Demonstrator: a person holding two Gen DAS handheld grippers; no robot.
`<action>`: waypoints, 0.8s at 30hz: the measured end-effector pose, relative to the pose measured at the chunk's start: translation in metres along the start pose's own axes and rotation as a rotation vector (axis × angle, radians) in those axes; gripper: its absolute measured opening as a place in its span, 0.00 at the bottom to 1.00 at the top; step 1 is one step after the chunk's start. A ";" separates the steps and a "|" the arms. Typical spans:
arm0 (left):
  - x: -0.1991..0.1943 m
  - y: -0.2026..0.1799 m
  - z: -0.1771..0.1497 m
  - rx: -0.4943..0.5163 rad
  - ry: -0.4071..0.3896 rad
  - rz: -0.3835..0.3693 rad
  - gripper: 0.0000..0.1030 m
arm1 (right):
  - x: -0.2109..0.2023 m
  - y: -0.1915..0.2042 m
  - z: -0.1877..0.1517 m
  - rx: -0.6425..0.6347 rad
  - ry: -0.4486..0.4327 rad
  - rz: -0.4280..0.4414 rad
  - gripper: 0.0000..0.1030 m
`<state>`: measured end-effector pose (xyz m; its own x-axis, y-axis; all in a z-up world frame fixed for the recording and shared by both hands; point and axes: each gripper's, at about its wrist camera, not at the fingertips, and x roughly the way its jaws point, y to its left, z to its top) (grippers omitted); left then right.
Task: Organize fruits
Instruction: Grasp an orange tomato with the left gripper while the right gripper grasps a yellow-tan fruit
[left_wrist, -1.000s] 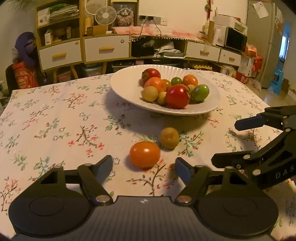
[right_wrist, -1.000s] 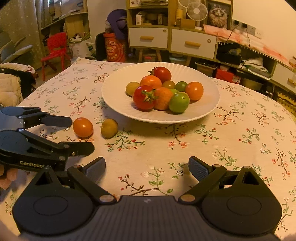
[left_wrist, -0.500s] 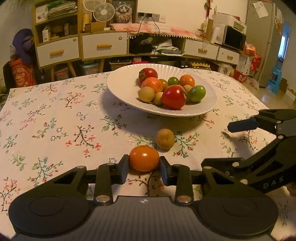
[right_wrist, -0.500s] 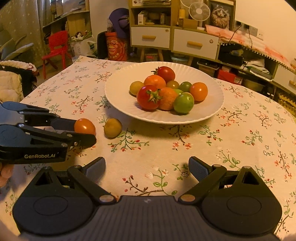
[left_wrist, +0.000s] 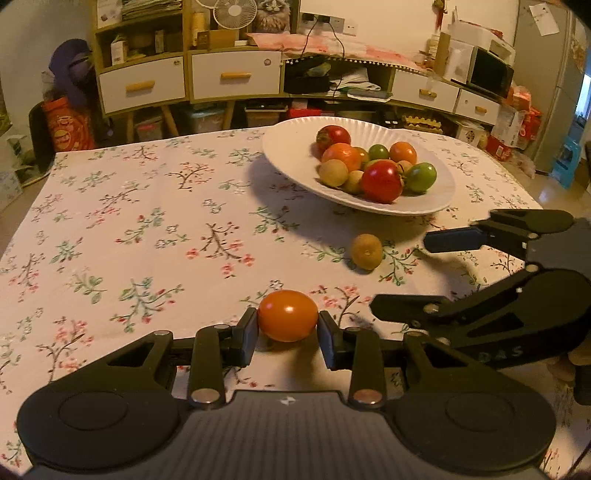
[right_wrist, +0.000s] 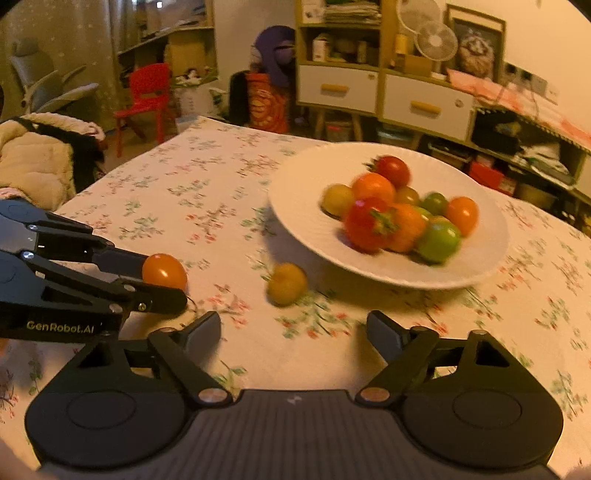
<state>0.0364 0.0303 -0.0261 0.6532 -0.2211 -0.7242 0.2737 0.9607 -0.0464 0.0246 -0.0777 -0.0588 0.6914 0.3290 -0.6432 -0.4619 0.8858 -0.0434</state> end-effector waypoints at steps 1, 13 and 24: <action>-0.001 0.001 -0.001 0.001 0.001 0.002 0.35 | 0.002 0.001 0.001 -0.009 -0.002 0.005 0.75; -0.008 0.004 -0.007 -0.001 0.011 0.006 0.35 | 0.010 0.013 0.002 -0.089 -0.009 0.008 0.53; -0.004 0.001 -0.008 0.004 0.024 0.003 0.35 | 0.014 0.012 0.006 -0.075 -0.019 -0.003 0.39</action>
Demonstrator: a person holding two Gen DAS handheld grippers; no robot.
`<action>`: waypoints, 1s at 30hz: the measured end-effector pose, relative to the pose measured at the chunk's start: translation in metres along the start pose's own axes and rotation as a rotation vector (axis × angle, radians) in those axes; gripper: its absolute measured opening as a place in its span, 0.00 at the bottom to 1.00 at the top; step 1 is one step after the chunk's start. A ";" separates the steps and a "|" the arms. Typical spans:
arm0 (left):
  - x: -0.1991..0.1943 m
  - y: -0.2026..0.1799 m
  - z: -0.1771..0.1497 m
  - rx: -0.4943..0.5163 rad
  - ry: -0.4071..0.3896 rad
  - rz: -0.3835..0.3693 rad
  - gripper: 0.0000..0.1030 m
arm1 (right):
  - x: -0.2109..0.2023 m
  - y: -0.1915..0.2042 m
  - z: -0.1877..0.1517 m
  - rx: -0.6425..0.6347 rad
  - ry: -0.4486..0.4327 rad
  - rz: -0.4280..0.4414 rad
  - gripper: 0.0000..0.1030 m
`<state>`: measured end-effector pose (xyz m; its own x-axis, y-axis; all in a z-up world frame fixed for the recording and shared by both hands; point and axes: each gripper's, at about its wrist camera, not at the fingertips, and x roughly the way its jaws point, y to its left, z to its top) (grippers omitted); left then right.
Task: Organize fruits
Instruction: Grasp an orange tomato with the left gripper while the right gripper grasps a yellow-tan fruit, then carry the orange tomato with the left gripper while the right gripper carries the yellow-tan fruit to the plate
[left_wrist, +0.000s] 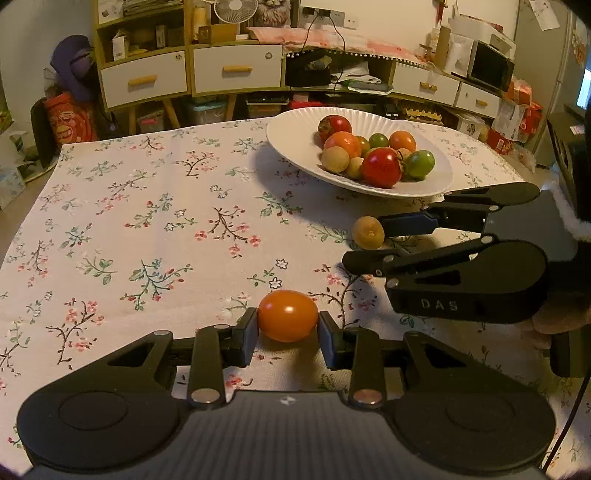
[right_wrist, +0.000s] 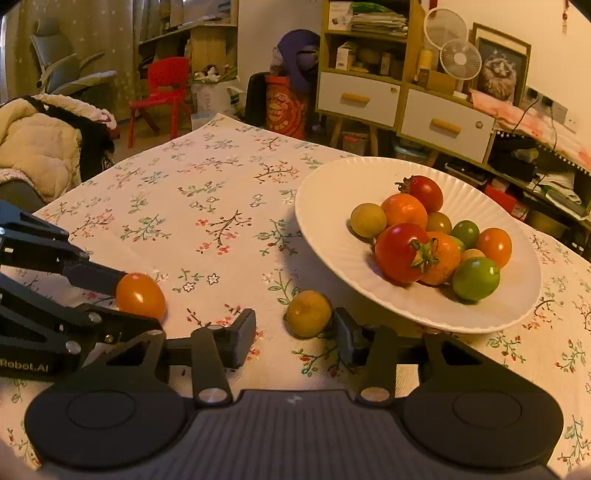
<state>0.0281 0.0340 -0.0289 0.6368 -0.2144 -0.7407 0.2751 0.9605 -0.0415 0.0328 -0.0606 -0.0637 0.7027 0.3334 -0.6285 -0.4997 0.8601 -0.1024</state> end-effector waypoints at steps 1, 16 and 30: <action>0.000 0.000 0.000 0.000 0.001 0.000 0.35 | 0.000 -0.001 0.000 0.003 -0.001 0.000 0.38; -0.005 0.000 0.001 -0.004 -0.006 -0.004 0.35 | -0.006 -0.003 -0.001 0.018 0.011 0.032 0.23; -0.016 -0.009 0.014 -0.032 -0.053 -0.017 0.35 | -0.032 -0.007 -0.001 0.036 0.000 0.030 0.23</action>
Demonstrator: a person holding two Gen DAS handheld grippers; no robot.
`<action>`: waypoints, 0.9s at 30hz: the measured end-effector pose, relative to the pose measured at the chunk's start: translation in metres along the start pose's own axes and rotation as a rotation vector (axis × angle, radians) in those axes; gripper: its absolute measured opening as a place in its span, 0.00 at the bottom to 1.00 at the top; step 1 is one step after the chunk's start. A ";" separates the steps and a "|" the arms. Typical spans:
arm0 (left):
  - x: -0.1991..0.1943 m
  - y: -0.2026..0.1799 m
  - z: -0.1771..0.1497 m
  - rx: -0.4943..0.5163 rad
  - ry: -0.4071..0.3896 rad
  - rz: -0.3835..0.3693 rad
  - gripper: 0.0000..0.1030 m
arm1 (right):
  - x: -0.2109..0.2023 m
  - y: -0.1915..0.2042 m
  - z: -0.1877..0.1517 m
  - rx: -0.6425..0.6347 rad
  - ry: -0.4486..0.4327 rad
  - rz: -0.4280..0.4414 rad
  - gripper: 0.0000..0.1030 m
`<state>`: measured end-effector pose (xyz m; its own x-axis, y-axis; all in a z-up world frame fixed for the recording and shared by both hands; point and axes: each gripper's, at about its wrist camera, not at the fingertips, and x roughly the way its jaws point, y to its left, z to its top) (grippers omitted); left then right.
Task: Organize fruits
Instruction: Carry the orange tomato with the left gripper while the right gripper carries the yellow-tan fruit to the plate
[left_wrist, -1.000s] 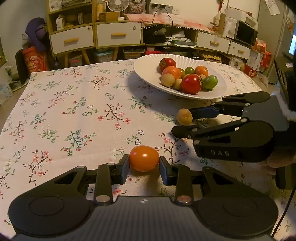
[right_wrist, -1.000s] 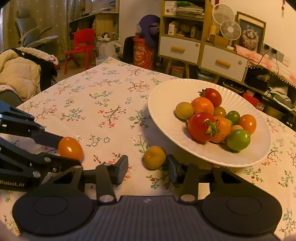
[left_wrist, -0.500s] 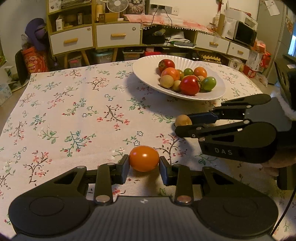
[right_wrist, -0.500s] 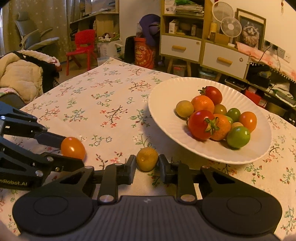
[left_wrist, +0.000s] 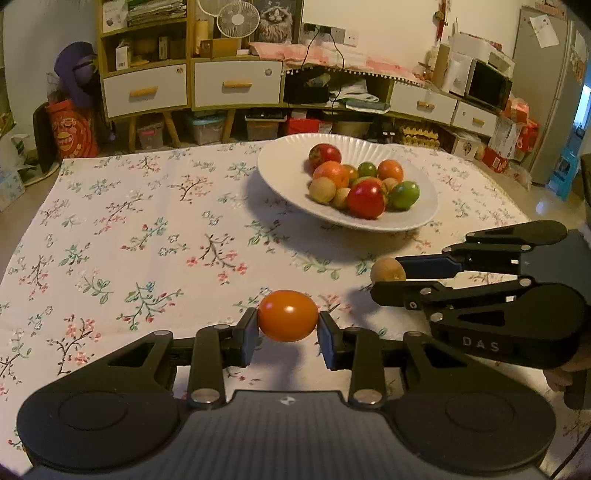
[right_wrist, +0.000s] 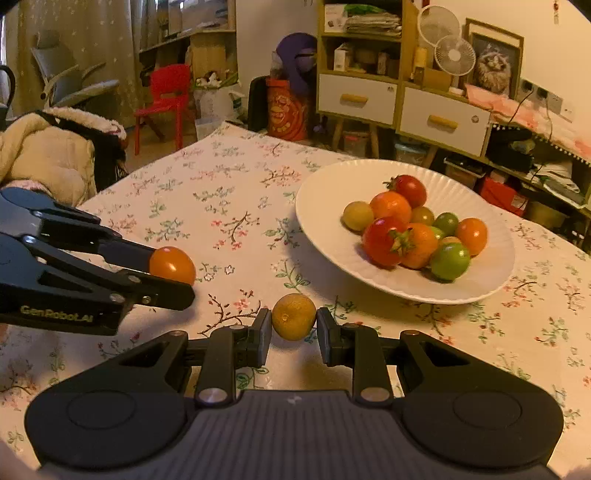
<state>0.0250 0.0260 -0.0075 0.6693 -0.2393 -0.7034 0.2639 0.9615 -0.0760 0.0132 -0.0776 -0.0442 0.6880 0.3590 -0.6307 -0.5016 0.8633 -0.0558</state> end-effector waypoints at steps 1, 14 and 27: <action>0.000 -0.001 0.001 -0.003 -0.002 -0.003 0.34 | -0.002 0.000 0.001 0.003 -0.005 -0.002 0.23; 0.003 -0.024 0.033 -0.008 -0.049 -0.044 0.35 | -0.024 -0.027 0.013 0.078 -0.082 -0.033 0.23; 0.032 -0.044 0.080 -0.027 -0.050 -0.074 0.34 | -0.017 -0.074 0.030 0.193 -0.149 -0.066 0.23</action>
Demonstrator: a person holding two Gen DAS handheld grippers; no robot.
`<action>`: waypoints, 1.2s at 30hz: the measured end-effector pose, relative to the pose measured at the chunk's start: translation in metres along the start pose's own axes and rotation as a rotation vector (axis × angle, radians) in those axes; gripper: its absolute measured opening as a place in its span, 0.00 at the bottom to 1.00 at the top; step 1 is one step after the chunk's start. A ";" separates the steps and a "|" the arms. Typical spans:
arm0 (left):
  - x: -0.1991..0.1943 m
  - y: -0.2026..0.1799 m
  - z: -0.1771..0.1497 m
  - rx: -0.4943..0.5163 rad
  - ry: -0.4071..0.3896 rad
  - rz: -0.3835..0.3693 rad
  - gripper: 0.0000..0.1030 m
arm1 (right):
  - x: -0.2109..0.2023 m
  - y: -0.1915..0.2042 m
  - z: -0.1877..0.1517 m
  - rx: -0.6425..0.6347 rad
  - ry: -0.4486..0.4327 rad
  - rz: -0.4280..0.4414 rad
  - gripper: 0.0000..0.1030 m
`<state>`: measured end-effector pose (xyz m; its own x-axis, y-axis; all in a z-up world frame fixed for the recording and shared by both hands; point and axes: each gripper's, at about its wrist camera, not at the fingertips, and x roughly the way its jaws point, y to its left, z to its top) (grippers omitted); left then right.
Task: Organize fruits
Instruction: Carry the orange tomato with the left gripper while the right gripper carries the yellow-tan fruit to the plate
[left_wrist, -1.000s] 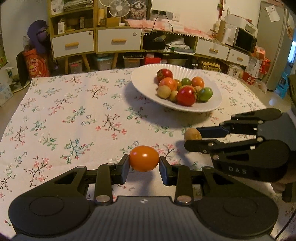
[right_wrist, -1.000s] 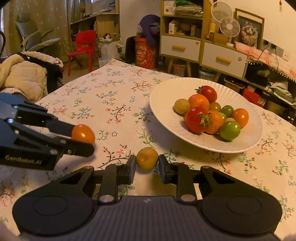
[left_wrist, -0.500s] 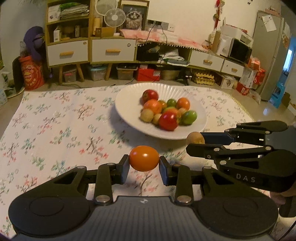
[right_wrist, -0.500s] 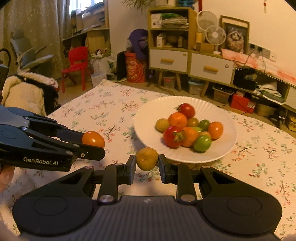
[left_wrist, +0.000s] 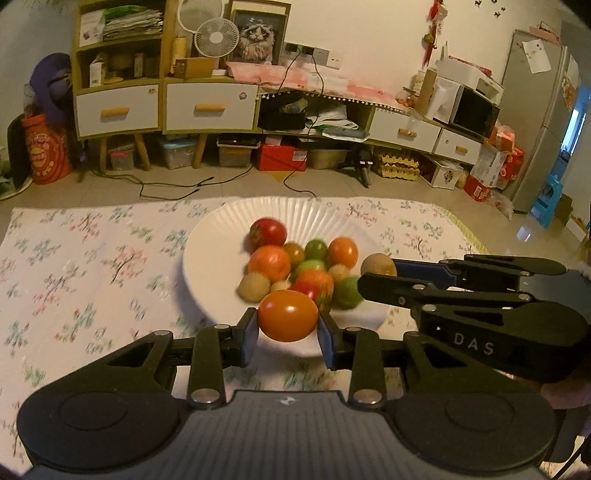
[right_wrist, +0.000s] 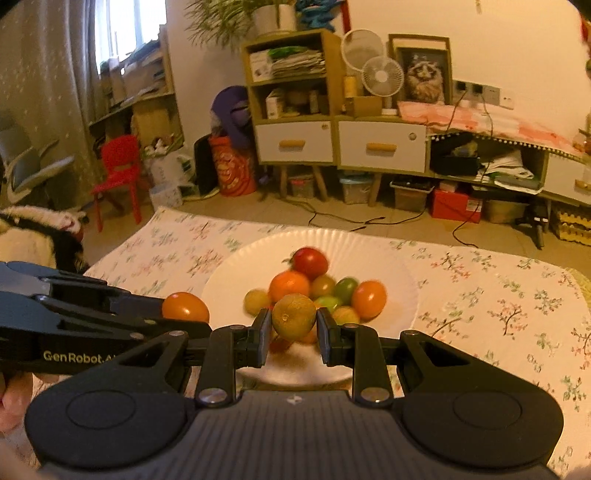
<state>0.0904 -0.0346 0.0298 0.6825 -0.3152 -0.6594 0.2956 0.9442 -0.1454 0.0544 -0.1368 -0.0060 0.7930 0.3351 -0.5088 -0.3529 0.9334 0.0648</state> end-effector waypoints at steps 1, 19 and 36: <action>0.003 -0.001 0.004 0.003 0.001 0.000 0.34 | 0.002 -0.003 0.002 0.000 -0.003 -0.002 0.23; 0.069 -0.013 0.058 0.021 0.058 -0.017 0.34 | 0.028 -0.052 0.016 -0.001 -0.014 0.007 0.23; 0.119 -0.009 0.083 -0.048 0.174 -0.006 0.35 | 0.043 -0.080 0.017 0.032 0.000 0.053 0.23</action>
<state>0.2243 -0.0884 0.0142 0.5532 -0.3037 -0.7757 0.2644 0.9470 -0.1821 0.1254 -0.1950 -0.0187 0.7734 0.3843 -0.5041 -0.3785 0.9179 0.1191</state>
